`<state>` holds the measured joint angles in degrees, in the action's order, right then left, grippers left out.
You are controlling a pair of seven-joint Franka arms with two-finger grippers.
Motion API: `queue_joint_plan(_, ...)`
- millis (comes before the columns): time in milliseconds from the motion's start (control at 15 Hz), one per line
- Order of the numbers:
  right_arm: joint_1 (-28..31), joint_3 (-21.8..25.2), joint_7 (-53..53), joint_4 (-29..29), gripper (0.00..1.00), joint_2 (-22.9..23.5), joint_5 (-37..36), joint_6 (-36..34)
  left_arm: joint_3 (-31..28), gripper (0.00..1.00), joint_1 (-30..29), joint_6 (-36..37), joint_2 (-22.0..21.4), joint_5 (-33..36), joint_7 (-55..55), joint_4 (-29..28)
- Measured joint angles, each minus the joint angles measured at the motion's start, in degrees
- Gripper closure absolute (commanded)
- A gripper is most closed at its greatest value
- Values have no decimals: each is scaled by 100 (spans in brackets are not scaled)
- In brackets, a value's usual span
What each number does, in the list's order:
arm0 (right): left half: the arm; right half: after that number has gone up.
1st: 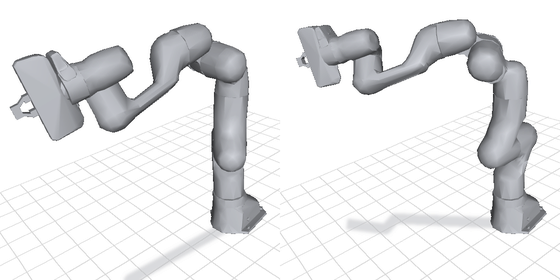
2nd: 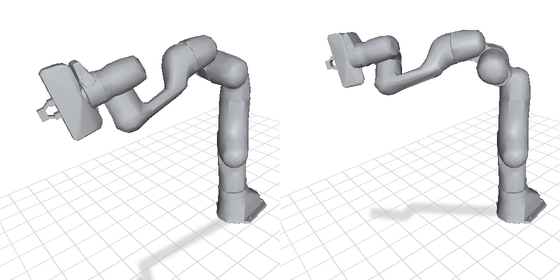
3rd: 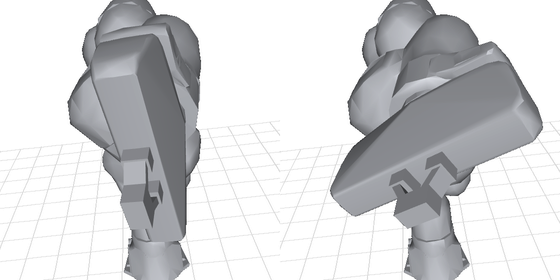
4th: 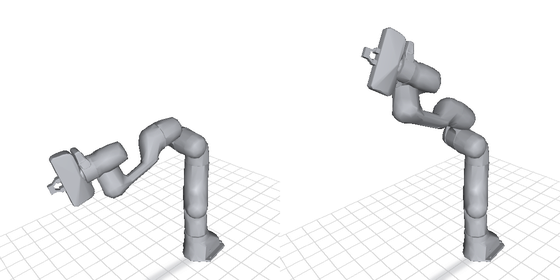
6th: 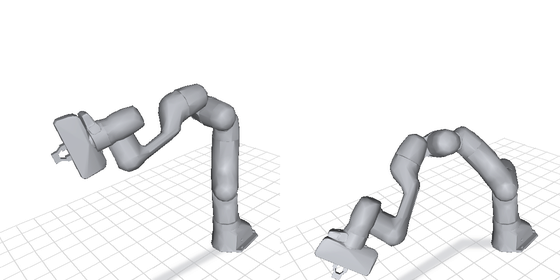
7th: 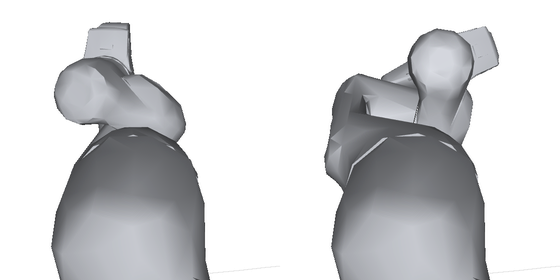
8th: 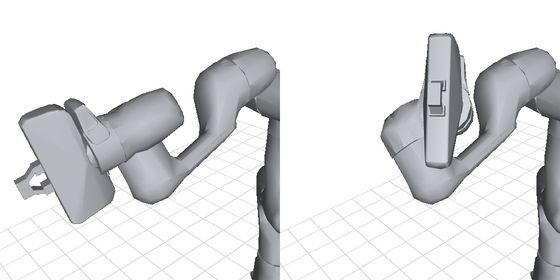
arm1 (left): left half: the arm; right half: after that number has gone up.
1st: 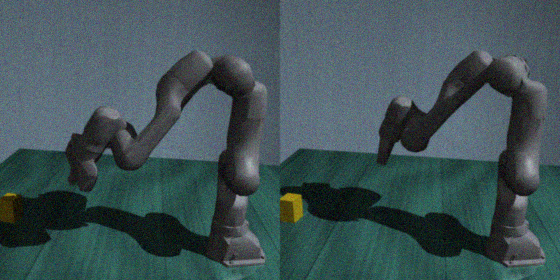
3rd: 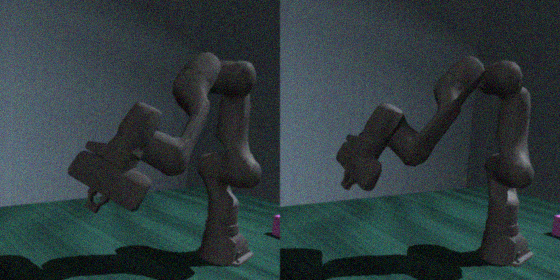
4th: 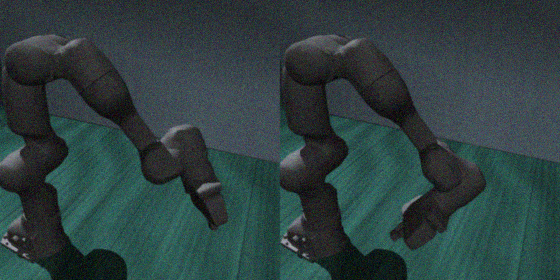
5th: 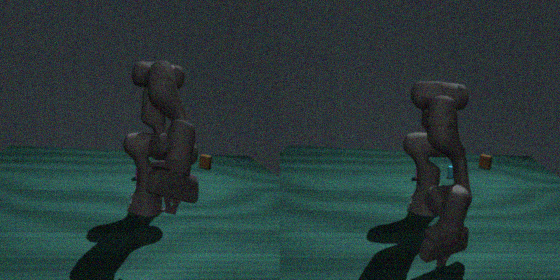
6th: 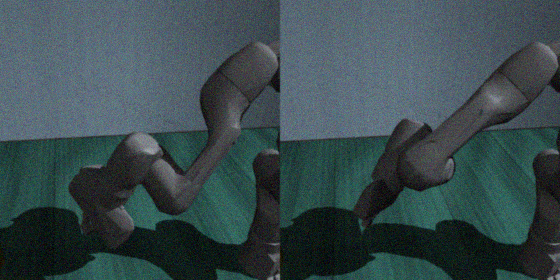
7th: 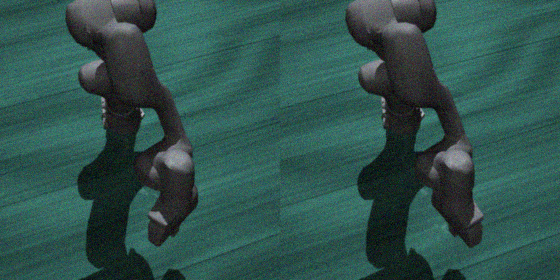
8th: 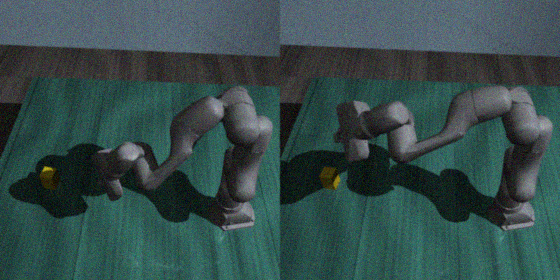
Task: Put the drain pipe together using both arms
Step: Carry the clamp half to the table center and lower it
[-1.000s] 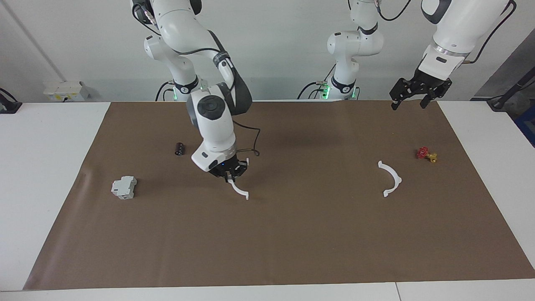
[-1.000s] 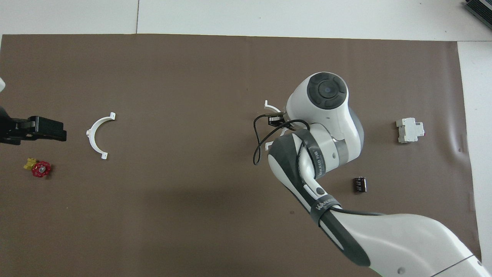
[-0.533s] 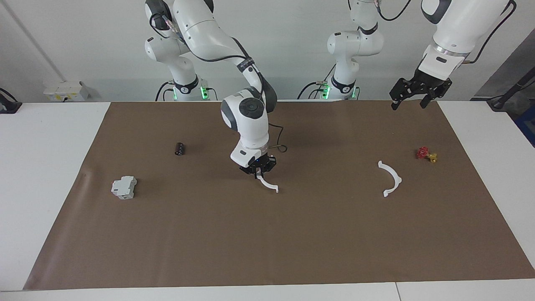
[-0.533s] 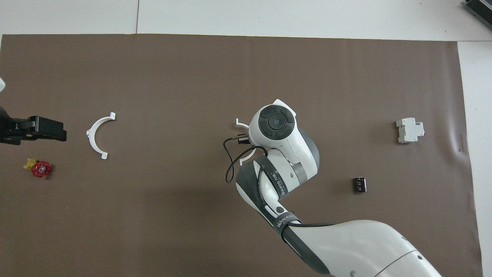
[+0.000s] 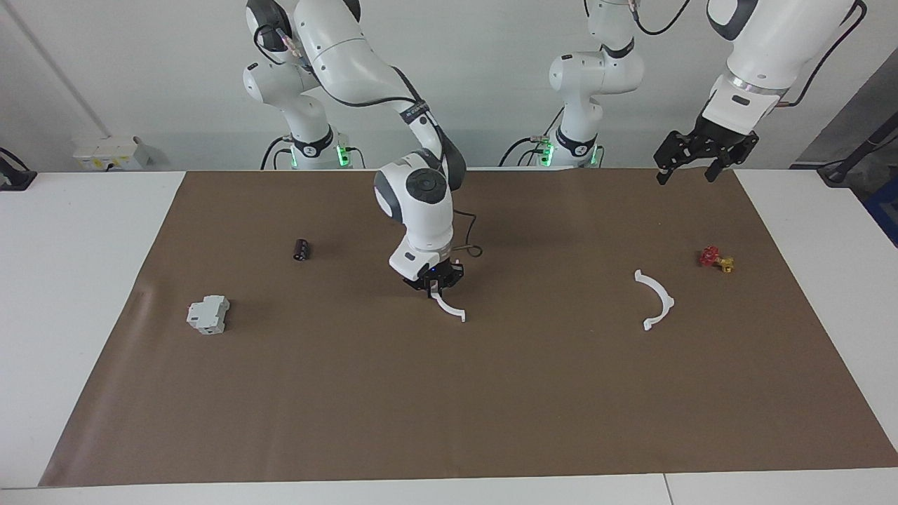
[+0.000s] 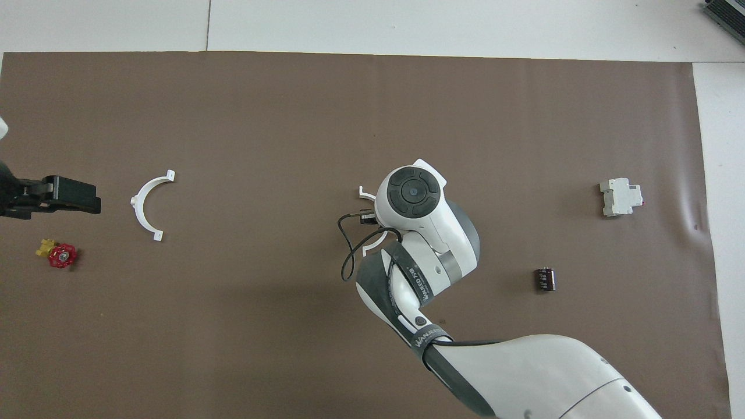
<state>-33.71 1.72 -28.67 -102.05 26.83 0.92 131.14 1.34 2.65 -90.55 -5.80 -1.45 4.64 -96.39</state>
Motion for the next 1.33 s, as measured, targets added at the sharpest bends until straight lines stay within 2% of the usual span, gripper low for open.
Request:
queue_joint_plan(333, -48, -2, 5, -12, 100, -5, -338, 4, 0, 0, 0, 0, 0, 0, 0, 0)
queue_joint_plan(1333, -56, -4, -226, -170, 100, -61, -356, 197, 0, 0, 0, 0, 0, 0, 0, 0)
